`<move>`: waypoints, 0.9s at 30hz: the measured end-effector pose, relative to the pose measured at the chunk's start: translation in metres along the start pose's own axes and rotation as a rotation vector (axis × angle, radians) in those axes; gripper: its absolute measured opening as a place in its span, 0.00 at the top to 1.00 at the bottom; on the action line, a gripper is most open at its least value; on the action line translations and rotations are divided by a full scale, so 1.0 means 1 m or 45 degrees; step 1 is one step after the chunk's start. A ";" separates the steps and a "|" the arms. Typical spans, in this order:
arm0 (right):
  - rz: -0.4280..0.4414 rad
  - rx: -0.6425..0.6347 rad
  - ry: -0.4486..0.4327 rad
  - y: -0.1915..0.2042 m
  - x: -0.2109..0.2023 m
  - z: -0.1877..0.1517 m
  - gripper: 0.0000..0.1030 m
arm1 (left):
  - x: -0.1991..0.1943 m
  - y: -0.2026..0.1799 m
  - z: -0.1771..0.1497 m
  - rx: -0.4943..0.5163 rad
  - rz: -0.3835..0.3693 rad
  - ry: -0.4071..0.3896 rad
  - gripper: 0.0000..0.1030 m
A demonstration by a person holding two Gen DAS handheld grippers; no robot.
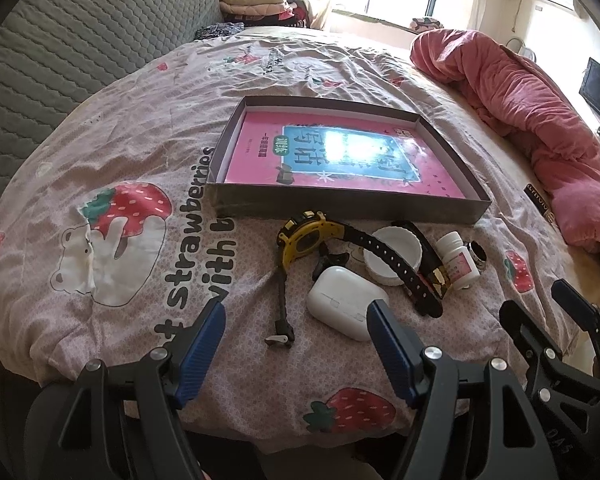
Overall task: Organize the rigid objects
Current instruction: 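Move left gripper to the yellow-black watch while right gripper approaches the silver metal cup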
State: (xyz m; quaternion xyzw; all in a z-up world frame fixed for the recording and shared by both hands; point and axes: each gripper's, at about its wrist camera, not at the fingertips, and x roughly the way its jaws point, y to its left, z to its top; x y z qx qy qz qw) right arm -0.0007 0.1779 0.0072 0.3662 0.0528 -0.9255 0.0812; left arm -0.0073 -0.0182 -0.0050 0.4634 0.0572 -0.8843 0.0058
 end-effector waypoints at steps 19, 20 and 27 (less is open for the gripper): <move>0.026 0.032 0.049 -0.015 0.019 -0.004 0.20 | 0.020 0.026 0.010 -0.071 0.019 0.024 0.30; 0.024 0.040 0.052 -0.017 0.021 -0.003 0.20 | 0.022 0.028 0.012 -0.079 0.015 0.027 0.30; 0.009 0.089 0.084 -0.031 0.038 0.000 0.20 | 0.049 0.035 0.033 -0.096 -0.033 0.044 0.31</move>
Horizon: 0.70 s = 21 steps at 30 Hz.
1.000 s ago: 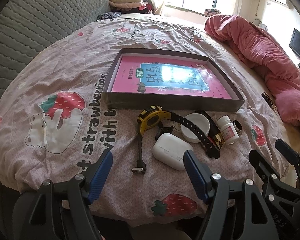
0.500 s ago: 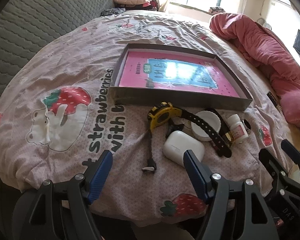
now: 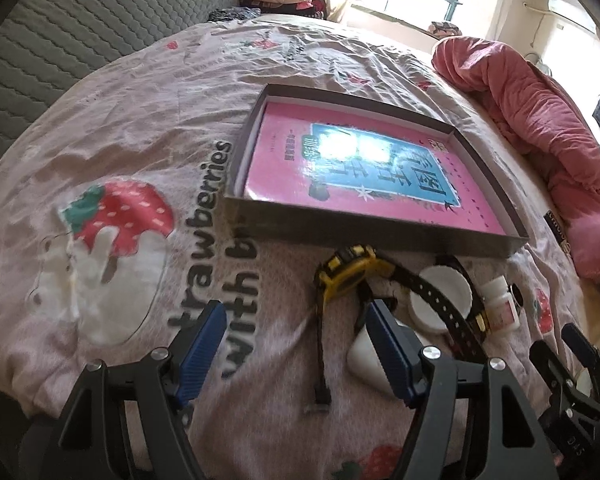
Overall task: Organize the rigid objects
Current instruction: 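Move left gripper to the yellow-black watch while right gripper approaches the silver metal cup, then close left gripper on the watch while right gripper closes on the silver cup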
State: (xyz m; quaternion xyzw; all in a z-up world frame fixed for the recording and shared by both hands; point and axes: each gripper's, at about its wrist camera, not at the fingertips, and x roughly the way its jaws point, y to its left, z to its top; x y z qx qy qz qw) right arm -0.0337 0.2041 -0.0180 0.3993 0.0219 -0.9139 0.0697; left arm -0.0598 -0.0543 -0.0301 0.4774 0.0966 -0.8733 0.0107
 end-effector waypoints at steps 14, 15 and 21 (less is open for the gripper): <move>-0.021 -0.014 0.075 -0.013 0.028 0.003 0.20 | 0.031 -0.002 0.009 0.080 -0.059 0.035 0.53; -0.020 -0.013 0.088 -0.015 0.032 0.003 0.20 | 0.032 -0.003 0.009 0.084 -0.074 0.033 0.55; -0.018 -0.059 0.123 -0.015 0.049 0.004 0.20 | 0.040 -0.009 0.008 0.114 -0.107 0.041 0.61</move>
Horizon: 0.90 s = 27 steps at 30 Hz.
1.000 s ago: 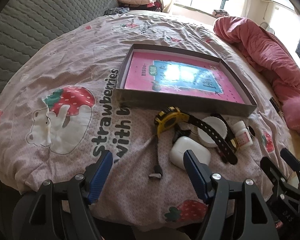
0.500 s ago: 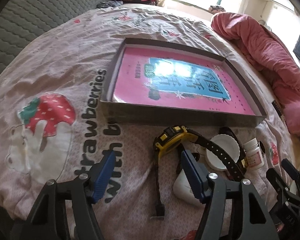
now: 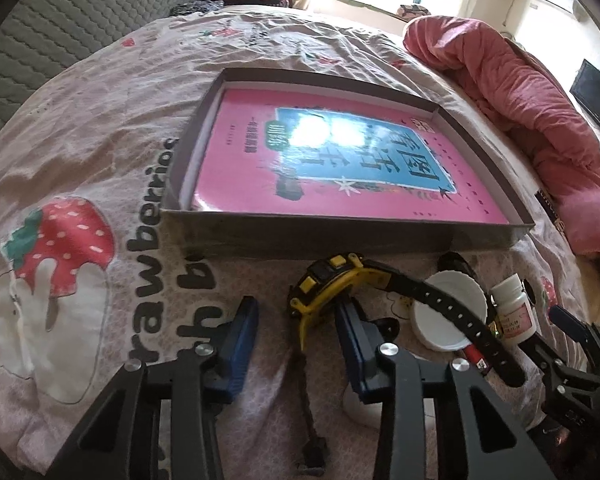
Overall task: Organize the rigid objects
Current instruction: 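Close left gripper on the watch while right gripper closes on the silver cup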
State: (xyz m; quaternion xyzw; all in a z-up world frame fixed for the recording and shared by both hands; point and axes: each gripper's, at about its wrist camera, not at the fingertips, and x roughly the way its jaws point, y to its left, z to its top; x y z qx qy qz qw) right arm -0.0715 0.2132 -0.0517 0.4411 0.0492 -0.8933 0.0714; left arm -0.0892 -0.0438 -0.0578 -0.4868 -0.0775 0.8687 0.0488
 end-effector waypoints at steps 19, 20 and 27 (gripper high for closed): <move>0.142 -0.139 -0.096 0.017 0.018 0.015 0.57 | 0.014 0.000 0.006 -0.012 -0.105 0.003 0.74; 0.140 -0.137 -0.105 0.016 0.016 0.016 0.57 | 0.014 0.000 0.006 -0.015 -0.106 0.002 0.74; 0.124 -0.138 -0.176 0.013 -0.001 0.017 0.58 | 0.011 -0.001 0.006 -0.026 -0.135 -0.003 0.74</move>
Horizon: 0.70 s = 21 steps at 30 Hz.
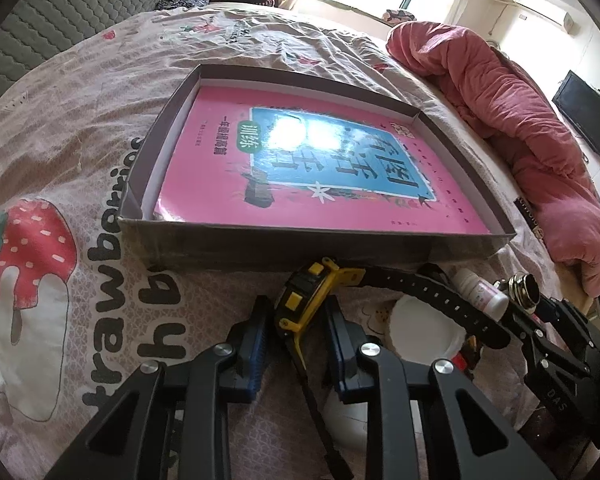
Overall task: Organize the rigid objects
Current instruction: 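Close left gripper on the watch while right gripper closes on the silver cup, then carry the watch over the box with left gripper while right gripper sets the cup inside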
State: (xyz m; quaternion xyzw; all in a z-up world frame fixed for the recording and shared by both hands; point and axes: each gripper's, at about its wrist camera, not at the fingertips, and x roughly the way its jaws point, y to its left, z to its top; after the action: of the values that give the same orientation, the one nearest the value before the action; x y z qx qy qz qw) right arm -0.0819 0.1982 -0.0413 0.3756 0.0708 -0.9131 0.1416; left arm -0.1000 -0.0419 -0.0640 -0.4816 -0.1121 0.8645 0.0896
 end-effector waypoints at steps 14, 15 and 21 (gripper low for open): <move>-0.004 0.036 -0.072 -0.006 -0.017 0.001 0.64 | -0.029 -0.004 0.005 -0.026 -0.055 -0.109 0.75; -0.006 0.037 -0.091 -0.006 -0.020 0.003 0.64 | -0.033 -0.004 0.006 -0.029 -0.063 -0.124 0.75; -0.015 0.041 -0.132 -0.004 -0.026 0.009 0.64 | -0.051 -0.009 0.011 -0.035 -0.092 -0.193 0.80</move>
State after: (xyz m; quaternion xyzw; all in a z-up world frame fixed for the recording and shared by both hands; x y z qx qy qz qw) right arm -0.0710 0.2053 -0.0166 0.3296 0.0507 -0.9332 0.1338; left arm -0.0826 -0.0482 -0.0148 -0.4117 -0.1475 0.8931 0.1055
